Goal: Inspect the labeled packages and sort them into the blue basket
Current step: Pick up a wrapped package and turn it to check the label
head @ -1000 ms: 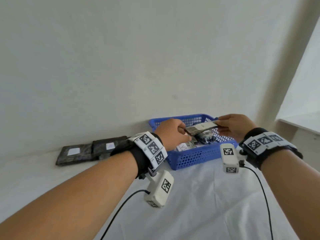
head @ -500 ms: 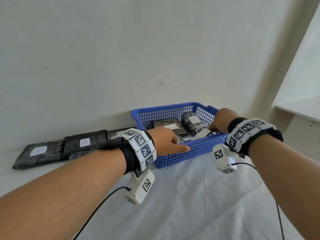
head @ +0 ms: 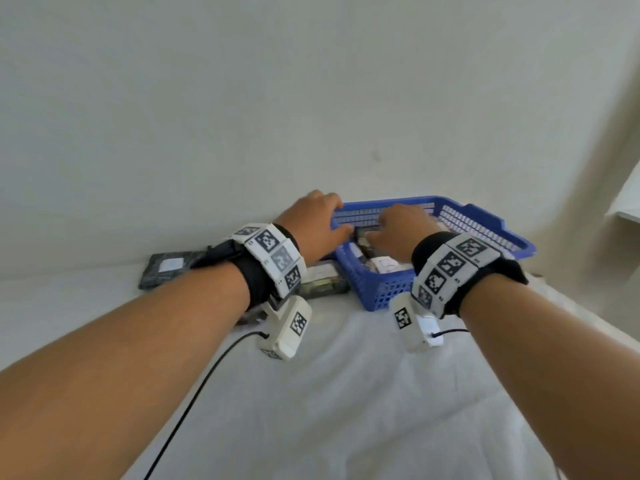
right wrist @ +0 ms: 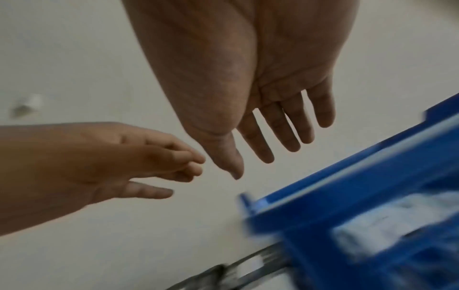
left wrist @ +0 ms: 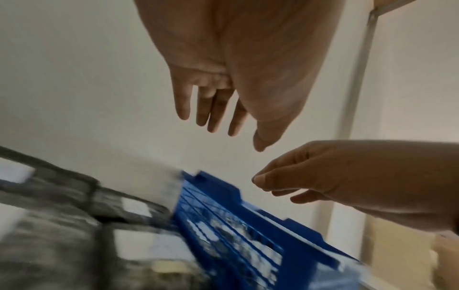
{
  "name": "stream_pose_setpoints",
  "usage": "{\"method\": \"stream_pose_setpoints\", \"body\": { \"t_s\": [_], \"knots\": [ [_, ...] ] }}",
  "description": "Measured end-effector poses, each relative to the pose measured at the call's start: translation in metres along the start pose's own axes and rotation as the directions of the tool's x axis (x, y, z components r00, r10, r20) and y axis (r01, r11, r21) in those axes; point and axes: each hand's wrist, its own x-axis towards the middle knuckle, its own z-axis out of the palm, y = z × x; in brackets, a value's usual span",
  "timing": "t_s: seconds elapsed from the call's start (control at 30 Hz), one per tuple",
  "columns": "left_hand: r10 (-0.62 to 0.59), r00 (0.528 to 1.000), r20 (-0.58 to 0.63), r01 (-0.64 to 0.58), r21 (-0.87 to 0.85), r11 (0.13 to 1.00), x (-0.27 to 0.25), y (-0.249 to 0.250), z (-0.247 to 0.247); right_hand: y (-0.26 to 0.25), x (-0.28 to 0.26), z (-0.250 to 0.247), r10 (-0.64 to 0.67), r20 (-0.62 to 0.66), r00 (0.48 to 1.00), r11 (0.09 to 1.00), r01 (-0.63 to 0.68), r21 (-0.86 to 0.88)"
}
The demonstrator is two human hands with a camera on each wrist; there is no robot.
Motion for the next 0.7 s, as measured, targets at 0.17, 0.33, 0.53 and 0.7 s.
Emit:
{"method": "stream_pose_setpoints", "body": {
  "t_s": [0.17,0.33,0.53,0.7],
  "knots": [
    [-0.275,0.958,-0.081,0.280,0.059,0.958,-0.085,-0.073,-0.074,-0.145,-0.047,0.015,-0.243,0.026,0.970,0.963,0.238,0.126],
    [-0.489,0.869,-0.076,0.495,0.114,0.861,-0.196,-0.142,-0.144,-0.282,-0.103,0.043,-0.441,0.176,0.880,0.886,0.396,0.239],
    [-0.644,0.764,0.027,0.626,0.208,0.751,-0.314,-0.212,-0.191,-0.379,-0.149,0.087,-0.573,0.421,0.703,0.817,0.534,0.219],
    [-0.720,0.603,0.343,0.613,0.380,0.693,-0.365,-0.249,-0.186,-0.404,-0.167,0.094,-0.546,0.490,0.679,0.821,0.549,0.154]
  ]
}}
